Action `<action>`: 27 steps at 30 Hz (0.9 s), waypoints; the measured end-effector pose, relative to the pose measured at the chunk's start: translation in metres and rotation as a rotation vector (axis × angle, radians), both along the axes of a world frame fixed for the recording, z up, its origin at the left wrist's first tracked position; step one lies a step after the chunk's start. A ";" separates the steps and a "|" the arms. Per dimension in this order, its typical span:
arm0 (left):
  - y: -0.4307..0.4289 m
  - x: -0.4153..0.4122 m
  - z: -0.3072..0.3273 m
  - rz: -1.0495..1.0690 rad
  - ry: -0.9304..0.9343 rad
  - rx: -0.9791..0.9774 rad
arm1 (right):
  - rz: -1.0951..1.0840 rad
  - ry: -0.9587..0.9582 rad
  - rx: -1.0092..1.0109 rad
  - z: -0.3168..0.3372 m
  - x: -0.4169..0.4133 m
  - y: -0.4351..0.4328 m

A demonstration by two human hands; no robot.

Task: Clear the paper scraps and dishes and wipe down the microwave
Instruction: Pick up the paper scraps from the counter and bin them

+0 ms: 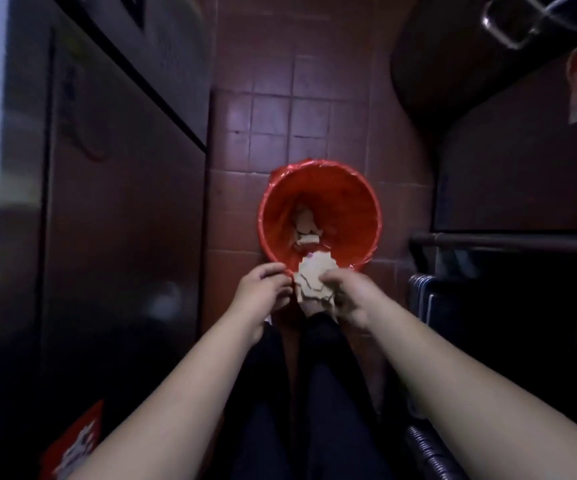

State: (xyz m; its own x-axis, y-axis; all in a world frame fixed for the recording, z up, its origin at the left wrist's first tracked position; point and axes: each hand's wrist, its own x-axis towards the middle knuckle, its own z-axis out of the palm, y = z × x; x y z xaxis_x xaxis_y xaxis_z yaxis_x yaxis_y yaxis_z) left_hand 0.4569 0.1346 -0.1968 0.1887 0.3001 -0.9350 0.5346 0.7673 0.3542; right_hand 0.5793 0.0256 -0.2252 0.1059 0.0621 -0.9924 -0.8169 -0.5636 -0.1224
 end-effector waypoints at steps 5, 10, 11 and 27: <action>0.029 0.003 -0.071 -0.021 0.024 0.060 | -0.098 0.021 -0.062 -0.104 0.033 0.021; 0.015 -0.024 -0.085 0.027 0.055 0.004 | -0.141 -0.013 -0.129 -0.136 0.046 0.019; 0.010 -0.030 -0.079 0.032 0.076 -0.017 | -0.144 -0.034 -0.132 -0.130 0.045 0.017; -0.059 -0.090 0.187 0.480 -0.077 0.108 | 0.328 -0.127 0.296 0.166 -0.028 0.039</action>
